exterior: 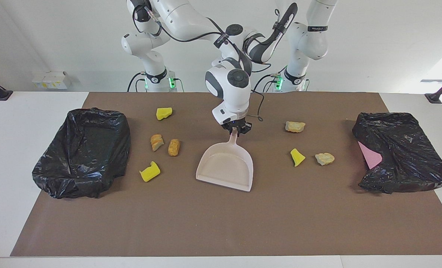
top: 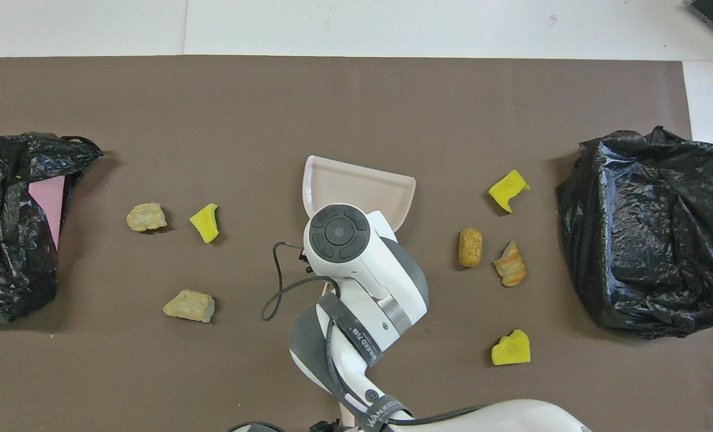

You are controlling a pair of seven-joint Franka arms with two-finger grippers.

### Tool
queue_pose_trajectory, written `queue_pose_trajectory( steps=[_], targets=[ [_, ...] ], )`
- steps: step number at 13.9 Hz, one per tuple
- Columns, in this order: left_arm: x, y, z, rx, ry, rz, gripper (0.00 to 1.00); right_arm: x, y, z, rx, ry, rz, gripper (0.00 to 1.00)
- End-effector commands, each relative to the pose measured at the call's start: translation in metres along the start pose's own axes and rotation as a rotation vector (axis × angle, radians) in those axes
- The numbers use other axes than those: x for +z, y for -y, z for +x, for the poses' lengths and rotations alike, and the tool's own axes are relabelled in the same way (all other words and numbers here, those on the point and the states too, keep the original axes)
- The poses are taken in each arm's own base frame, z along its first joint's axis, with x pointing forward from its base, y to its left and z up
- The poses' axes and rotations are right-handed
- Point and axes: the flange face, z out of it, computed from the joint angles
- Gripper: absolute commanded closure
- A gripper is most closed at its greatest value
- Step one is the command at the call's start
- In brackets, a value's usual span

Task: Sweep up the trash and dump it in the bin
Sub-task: 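Grasp the dustpan handle with the right gripper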

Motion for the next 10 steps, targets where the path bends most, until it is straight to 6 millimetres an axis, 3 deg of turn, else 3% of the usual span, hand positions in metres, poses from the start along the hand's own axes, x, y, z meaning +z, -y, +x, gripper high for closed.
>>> queue_pose_trajectory(
  steps=[1, 3, 6, 10],
  targets=[
    [-0.019, 0.005, 0.008, -0.033, 0.043, 0.028, 1.0, -0.012, -0.011, 0.009, -0.062, 0.0, 0.015, 1.0],
    [-0.027, 0.013, 0.006, -0.072, 0.072, 0.059, 1.0, -0.027, -0.015, 0.018, -0.121, -0.021, 0.033, 1.0],
    [-0.035, 0.042, 0.019, -0.21, 0.12, 0.111, 1.0, -0.052, -0.031, 0.043, -0.258, -0.055, 0.061, 1.0],
    [-0.05, 0.112, 0.071, -0.422, 0.139, 0.104, 1.0, -0.068, -0.054, 0.064, -0.459, -0.076, 0.063, 1.0]
  ],
)
